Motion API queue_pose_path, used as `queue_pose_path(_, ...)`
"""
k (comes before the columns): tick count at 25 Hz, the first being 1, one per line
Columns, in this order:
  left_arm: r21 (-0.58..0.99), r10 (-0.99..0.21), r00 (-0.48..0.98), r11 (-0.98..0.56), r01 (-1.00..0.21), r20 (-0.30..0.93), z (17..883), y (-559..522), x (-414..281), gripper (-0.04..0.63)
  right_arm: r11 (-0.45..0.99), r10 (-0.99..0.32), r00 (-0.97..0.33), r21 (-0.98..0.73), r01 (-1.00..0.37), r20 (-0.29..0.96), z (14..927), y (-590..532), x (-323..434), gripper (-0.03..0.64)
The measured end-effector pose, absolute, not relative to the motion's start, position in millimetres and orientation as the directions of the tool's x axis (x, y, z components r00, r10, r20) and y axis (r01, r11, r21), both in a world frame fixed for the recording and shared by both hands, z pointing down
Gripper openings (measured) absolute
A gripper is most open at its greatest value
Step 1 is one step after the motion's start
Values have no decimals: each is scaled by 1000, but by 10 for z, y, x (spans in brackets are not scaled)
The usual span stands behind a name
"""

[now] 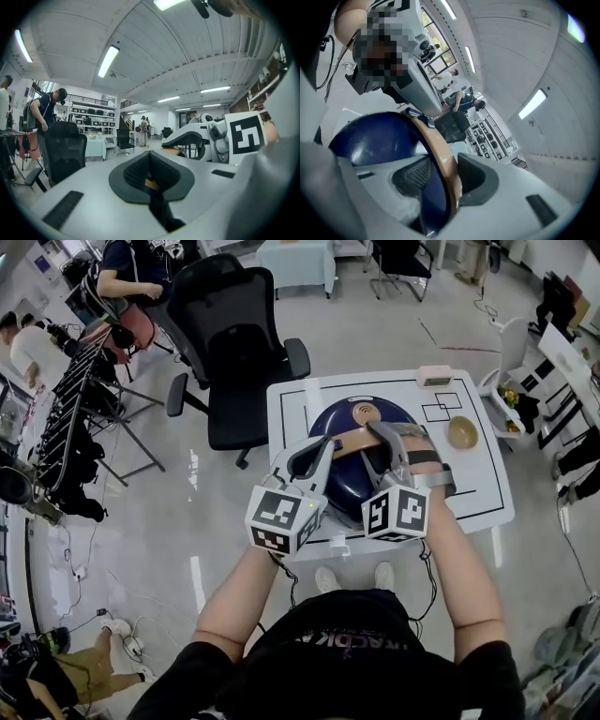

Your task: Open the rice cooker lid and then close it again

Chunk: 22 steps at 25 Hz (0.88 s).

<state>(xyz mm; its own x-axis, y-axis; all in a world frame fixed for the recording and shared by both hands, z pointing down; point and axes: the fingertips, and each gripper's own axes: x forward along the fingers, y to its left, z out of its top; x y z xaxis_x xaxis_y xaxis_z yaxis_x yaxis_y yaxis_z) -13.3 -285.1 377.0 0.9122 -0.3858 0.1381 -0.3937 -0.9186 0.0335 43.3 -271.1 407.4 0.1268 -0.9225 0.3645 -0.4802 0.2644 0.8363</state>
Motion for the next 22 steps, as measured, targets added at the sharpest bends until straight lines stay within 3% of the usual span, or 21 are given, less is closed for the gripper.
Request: queue_pose_path(22, 55, -388, 903, -913, -403, 182, 3998, -2893, -171, 3, 288, -916, 134, 851, -440, 379, 4222, -2739, 350, 164)
